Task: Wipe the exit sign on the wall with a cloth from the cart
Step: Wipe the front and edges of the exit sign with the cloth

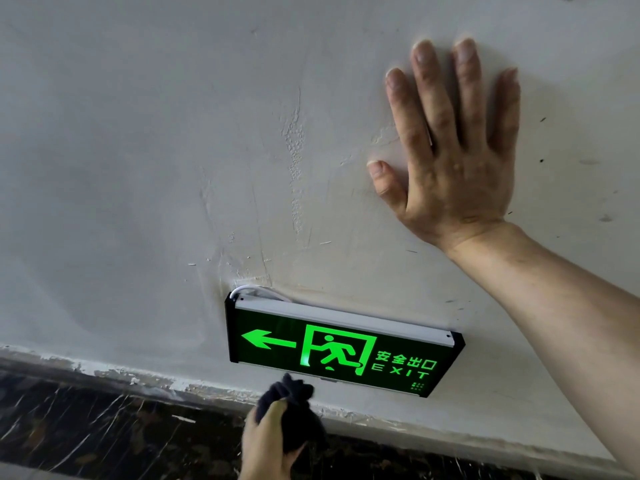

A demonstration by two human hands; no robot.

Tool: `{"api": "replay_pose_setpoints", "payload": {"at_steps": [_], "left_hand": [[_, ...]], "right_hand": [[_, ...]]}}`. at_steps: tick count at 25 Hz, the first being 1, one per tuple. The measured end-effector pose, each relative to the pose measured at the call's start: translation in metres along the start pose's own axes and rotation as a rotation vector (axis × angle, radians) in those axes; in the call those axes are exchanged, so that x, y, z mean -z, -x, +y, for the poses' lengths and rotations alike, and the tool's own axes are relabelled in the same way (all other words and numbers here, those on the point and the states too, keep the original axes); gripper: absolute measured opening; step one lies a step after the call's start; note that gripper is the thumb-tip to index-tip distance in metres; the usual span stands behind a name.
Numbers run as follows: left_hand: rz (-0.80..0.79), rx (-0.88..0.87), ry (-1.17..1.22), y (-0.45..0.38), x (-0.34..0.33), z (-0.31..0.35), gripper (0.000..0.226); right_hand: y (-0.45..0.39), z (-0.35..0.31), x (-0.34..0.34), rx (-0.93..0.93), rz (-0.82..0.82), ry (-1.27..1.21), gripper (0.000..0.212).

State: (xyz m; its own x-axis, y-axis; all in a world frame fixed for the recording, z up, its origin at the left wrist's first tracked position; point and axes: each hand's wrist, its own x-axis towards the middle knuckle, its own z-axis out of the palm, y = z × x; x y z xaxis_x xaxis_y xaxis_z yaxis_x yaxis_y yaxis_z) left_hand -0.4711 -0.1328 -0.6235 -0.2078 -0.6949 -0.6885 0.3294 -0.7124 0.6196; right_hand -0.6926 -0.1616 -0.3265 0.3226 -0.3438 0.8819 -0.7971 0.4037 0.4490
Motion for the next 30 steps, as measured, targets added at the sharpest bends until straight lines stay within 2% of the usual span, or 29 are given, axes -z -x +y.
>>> {"api": "replay_pose_setpoints", "payload": {"at_steps": [4,6,8,11,14,18,24,30], "left_hand": [[0.190,-0.559,0.012,0.025,0.014,0.050,0.032],[0.177,-0.733,-0.037,0.039,0.004,0.077,0.035],[0.110,-0.822,-0.090,0.044,-0.005,0.090,0.028],[0.050,-0.892,-0.213,0.044,-0.018,0.088,0.035],[0.069,-0.932,-0.315,0.046,-0.034,0.080,0.031],[0.071,-0.933,-0.395,0.048,-0.052,0.064,0.041],[-0.039,-0.928,-0.517,0.053,-0.083,0.016,0.054],[-0.263,-0.957,-0.616,0.073,-0.113,-0.040,0.056]], "right_hand": [[-0.001,0.000,0.000,0.003,-0.003,-0.009,0.067],[-0.001,0.000,0.000,0.002,0.002,-0.009,0.067],[-0.001,0.001,0.000,0.002,0.001,-0.011,0.067],[0.000,0.000,0.001,0.006,-0.002,0.000,0.066],[-0.002,0.001,0.001,0.012,-0.015,-0.003,0.066],[-0.002,0.001,0.002,0.007,-0.029,-0.016,0.066],[-0.002,0.001,0.006,0.000,-0.045,-0.039,0.066],[-0.003,0.001,0.010,-0.006,-0.065,-0.073,0.064]]}}
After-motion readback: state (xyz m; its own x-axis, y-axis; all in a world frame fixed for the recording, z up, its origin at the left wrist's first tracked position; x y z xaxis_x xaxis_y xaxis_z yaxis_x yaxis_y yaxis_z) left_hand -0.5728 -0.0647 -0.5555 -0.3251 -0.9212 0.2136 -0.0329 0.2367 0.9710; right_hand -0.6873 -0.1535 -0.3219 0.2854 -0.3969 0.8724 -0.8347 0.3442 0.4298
